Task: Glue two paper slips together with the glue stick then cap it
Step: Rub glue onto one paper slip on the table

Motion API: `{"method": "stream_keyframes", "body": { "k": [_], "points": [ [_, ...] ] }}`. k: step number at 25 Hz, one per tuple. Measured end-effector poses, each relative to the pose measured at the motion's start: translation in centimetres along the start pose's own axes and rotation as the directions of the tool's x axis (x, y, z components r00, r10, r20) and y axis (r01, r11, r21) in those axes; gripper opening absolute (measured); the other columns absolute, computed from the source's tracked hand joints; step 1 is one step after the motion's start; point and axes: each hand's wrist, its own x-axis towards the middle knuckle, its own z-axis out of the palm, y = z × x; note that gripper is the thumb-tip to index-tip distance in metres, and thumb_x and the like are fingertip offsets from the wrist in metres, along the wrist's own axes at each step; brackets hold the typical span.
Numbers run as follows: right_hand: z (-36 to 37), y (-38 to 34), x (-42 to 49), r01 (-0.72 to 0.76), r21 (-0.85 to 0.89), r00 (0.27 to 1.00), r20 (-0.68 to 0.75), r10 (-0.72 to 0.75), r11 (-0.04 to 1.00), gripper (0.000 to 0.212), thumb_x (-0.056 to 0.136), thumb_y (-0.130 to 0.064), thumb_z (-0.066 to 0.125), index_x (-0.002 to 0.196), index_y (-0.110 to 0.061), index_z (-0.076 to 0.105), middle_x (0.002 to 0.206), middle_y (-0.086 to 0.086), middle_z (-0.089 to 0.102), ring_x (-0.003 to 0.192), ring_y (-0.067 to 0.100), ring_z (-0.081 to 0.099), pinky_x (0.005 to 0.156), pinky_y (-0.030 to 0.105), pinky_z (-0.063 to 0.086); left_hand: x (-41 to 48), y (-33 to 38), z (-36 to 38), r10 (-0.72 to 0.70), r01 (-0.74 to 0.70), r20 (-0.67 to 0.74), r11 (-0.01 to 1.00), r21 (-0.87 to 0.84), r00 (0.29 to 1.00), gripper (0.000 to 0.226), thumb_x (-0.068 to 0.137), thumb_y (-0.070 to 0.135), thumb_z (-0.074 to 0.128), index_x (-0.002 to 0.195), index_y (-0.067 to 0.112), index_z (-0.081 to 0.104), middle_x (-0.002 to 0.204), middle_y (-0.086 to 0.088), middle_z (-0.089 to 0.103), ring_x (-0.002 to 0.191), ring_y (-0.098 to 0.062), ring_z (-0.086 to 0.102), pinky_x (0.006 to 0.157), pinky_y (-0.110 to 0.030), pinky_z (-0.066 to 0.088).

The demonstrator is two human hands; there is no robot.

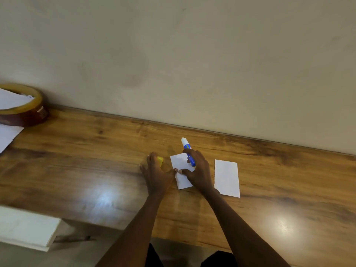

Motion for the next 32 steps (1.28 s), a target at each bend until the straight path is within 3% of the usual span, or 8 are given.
{"method": "stream_keyframes", "body": {
  "k": [3,5,9,17,22,26,29,32],
  "points": [
    [0.3,-1.2,0.7,0.056,0.126,0.97,-0.243,-0.024,0.991,0.038,0.069,-0.01,0.075,0.104,-0.003,0.061,0.094,0.009,0.066,0.076,0.015,0.056,0.068,0.015,0.043,-0.2,-1.0,0.6,-0.006,0.006,-0.024,0.999,-0.038,1.0,0.085,0.064,0.029,0.077,0.132,0.01,0.03,0.142,-0.018,0.037,0.136,-0.038,0.02,0.114,-0.056,0.013],
    [0.5,-1.7,1.3,-0.015,0.412,0.911,-0.369,0.182,0.911,0.023,0.074,-0.011,0.07,0.095,-0.005,0.064,0.079,0.004,0.065,0.063,0.011,0.057,0.059,0.015,0.047,0.0,-1.3,0.9,-0.038,0.038,-0.006,0.998,-0.051,0.999,0.087,0.065,0.032,0.076,0.135,0.019,0.025,0.148,-0.015,0.028,0.139,-0.04,0.009,0.113,-0.059,0.016],
    [1.1,-0.9,1.3,-0.102,0.791,0.858,-0.237,0.456,0.604,0.019,0.085,-0.006,0.054,0.101,0.003,0.058,0.066,0.008,0.062,0.042,0.005,0.056,0.04,0.012,0.042,-0.1,-1.8,1.3,0.047,-0.045,0.032,0.998,-0.034,0.998,0.083,0.069,0.036,0.07,0.136,0.028,0.022,0.151,-0.012,0.023,0.14,-0.04,0.004,0.113,-0.056,0.008],
    [1.9,0.4,2.1,-0.06,0.532,0.948,-0.235,0.215,0.844,0.015,0.073,-0.008,0.066,0.081,-0.003,0.054,0.069,0.004,0.057,0.055,0.003,0.055,0.052,0.005,0.043,-0.3,-2.3,1.5,0.065,-0.06,0.08,0.996,-0.064,0.995,0.089,0.066,0.036,0.072,0.136,0.032,0.018,0.152,-0.012,0.018,0.139,-0.039,-0.006,0.11,-0.061,0.012],
    [2.6,0.8,1.6,0.05,0.376,0.992,-0.126,-0.002,0.925,0.01,0.069,-0.001,0.068,0.077,0.003,0.062,0.073,0.008,0.062,0.06,0.001,0.058,0.056,0.008,0.045,-0.3,-1.8,1.0,0.065,-0.061,0.02,0.985,-0.161,0.998,0.097,0.061,0.029,0.076,0.138,0.029,0.016,0.151,-0.015,0.019,0.129,-0.014,-0.004,0.11,-0.066,0.014],
    [2.9,0.8,1.6,0.029,0.33,0.989,-0.146,0.021,0.944,0.006,0.071,-0.001,0.07,0.074,0.0,0.065,0.068,0.016,0.066,0.056,0.005,0.058,0.054,0.01,0.044,-0.2,-1.9,0.9,0.05,-0.043,0.041,0.986,-0.158,0.998,0.098,0.063,0.026,0.076,0.139,0.025,0.015,0.152,-0.017,0.016,0.139,-0.039,-0.005,0.111,-0.059,0.008],
    [3.1,0.5,1.5,0.046,0.261,0.994,-0.103,-0.019,0.964,0.006,0.072,-0.002,0.071,0.074,0.001,0.066,0.067,0.022,0.069,0.059,0.029,0.062,0.059,0.032,0.05,-0.2,-1.9,0.9,0.064,-0.055,0.049,0.985,-0.164,0.997,0.096,0.065,0.022,0.074,0.139,0.025,0.014,0.153,-0.017,0.014,0.14,-0.04,-0.004,0.112,-0.055,0.003],
    [3.2,0.6,1.4,0.053,0.208,0.988,-0.151,-0.022,0.977,0.006,0.071,-0.001,0.07,0.075,0.001,0.065,0.067,0.021,0.068,0.059,0.032,0.061,0.059,0.029,0.049,-0.2,-1.9,0.9,0.063,-0.054,0.057,0.988,-0.146,0.996,0.096,0.065,0.022,0.074,0.14,0.025,0.013,0.153,-0.015,0.013,0.14,-0.04,-0.003,0.112,-0.053,0.004]
  ]
}}
